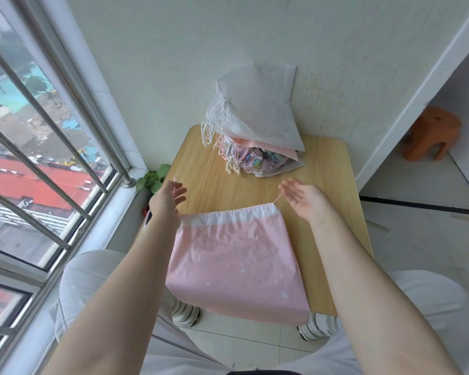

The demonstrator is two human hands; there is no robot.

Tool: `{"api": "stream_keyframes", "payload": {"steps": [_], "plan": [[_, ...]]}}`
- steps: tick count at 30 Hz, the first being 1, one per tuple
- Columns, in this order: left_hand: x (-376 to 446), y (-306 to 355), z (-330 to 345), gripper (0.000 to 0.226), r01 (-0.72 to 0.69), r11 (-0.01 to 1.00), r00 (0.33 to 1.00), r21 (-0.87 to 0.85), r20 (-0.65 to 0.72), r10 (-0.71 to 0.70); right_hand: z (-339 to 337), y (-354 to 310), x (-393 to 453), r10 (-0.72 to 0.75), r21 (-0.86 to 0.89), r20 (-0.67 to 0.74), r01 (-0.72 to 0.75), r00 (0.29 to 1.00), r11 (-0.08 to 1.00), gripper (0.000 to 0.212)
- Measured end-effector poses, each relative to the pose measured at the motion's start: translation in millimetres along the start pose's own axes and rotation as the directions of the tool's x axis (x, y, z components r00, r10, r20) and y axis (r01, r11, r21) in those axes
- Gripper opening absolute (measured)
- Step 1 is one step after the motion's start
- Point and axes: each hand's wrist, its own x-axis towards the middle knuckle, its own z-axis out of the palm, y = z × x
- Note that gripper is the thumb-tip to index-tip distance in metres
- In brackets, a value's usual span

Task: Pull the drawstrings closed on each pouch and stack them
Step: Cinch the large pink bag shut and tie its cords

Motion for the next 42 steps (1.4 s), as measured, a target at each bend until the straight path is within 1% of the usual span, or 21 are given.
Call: {"api": "stream_keyframes", "payload": {"steps": [3, 5, 7, 9, 11, 15, 16, 18, 19, 20, 22, 23, 24, 26, 28, 29, 30, 32, 34, 39, 42], "plan": [[7, 2, -4, 0.011, 0.0, 0.999, 0.99, -0.045, -0.142, -0.007, -5, 0, 7, -0.106, 0.052, -0.099, 0.112, 0.989, 0.992, 0.028], [15, 4, -12, 0.011, 0.014, 0.994, 0.959, -0.107, -0.279, -0.044, -9, -4, 11, -0.17, 0.044, -0.244, 0.186, 0.955, 0.982, 0.032], [23, 3, -21, 0.018, 0.016, 0.979, 0.921, -0.202, -0.378, -0.094, -13, -10, 10, -0.226, -0.029, -0.441, 0.239, 0.869, 0.971, 0.035], [28, 1, -24, 0.027, 0.029, 0.957, 0.897, -0.289, -0.414, -0.152, -16, -9, 7, -0.367, -0.28, -0.568, 0.246, 0.737, 0.928, 0.044], [27, 3, -16, 0.023, 0.038, 0.932, 0.906, -0.36, -0.381, -0.184, -12, -3, 2, -0.552, -0.532, -0.49, 0.27, 0.675, 0.802, 0.046], [2, 11, 11, 0.017, 0.105, 0.893, 0.988, -0.438, -0.056, -0.144, -5, 10, 3, -0.65, -0.887, -0.145, 0.193, 0.746, 0.419, 0.042], [-2, 10, 13, 0.019, 0.09, 0.938, 0.996, -0.335, 0.016, -0.09, -5, 10, 2, -0.644, -0.949, -0.07, 0.149, 0.762, 0.279, 0.043], [-7, 9, 14, 0.021, -0.092, 0.996, 0.99, 0.018, 0.111, 0.089, -9, 10, 3, -0.619, -0.996, 0.059, 0.09, 0.783, 0.019, 0.046], [-7, 9, 13, 0.021, -0.233, 0.944, 0.968, 0.235, 0.154, 0.2, -11, 11, 2, -0.601, -0.994, 0.102, 0.065, 0.793, -0.083, 0.046], [-8, 9, 12, 0.02, -0.378, 0.805, 0.926, 0.458, 0.202, 0.32, -13, 11, 1, -0.574, -0.985, 0.126, 0.031, 0.809, -0.172, 0.044], [-11, 10, 12, 0.019, -0.539, 0.346, 0.813, 0.768, 0.368, 0.451, -16, 14, 1, -0.493, -0.944, 0.151, -0.024, 0.857, -0.33, 0.03], [-14, 10, 13, 0.019, -0.551, 0.131, 0.774, 0.824, 0.446, 0.449, -16, 16, 1, -0.443, -0.915, 0.158, -0.038, 0.883, -0.402, 0.023], [-17, 10, 15, 0.021, -0.541, -0.014, 0.756, 0.841, 0.494, 0.43, -14, 17, -2, -0.403, -0.886, 0.163, -0.046, 0.901, -0.462, 0.021], [-18, 9, 17, 0.028, -0.495, -0.145, 0.768, 0.857, 0.509, 0.388, -11, 17, -3, -0.35, -0.849, 0.16, -0.052, 0.923, -0.525, 0.022], [-16, 6, 16, 0.046, -0.442, -0.167, 0.81, 0.881, 0.472, 0.349, -10, 13, -4, -0.295, -0.868, 0.107, -0.055, 0.95, -0.493, 0.019], [-15, 5, 14, 0.054, -0.426, -0.161, 0.827, 0.89, 0.456, 0.33, -13, 9, -2, -0.268, -0.91, 0.065, -0.053, 0.961, -0.411, 0.017], [-14, 3, 12, 0.058, -0.417, -0.149, 0.839, 0.897, 0.443, 0.317, -15, 7, -1, -0.228, -0.97, 0.012, -0.043, 0.974, -0.237, 0.014], [-14, -1, 9, 0.062, -0.417, -0.097, 0.853, 0.904, 0.426, 0.301, -16, 5, -5, -0.125, -0.975, -0.059, -0.03, 0.99, 0.222, 0.012], [-14, -5, 10, 0.062, -0.411, -0.015, 0.861, 0.911, 0.394, 0.323, -17, 5, -11, -0.036, -0.883, -0.058, -0.035, 0.998, 0.467, 0.022], [-16, -7, 13, 0.051, -0.372, 0.38, 0.908, 0.847, 0.248, 0.337, -23, 9, -5, 0.037, -0.733, -0.023, -0.042, 0.999, 0.678, 0.027], [-13, -7, 9, 0.046, -0.272, 0.626, 0.955, 0.731, 0.123, 0.27, -25, 9, 2, -0.191, -0.669, -0.174, 0.026, 0.966, 0.743, 0.022]]}}
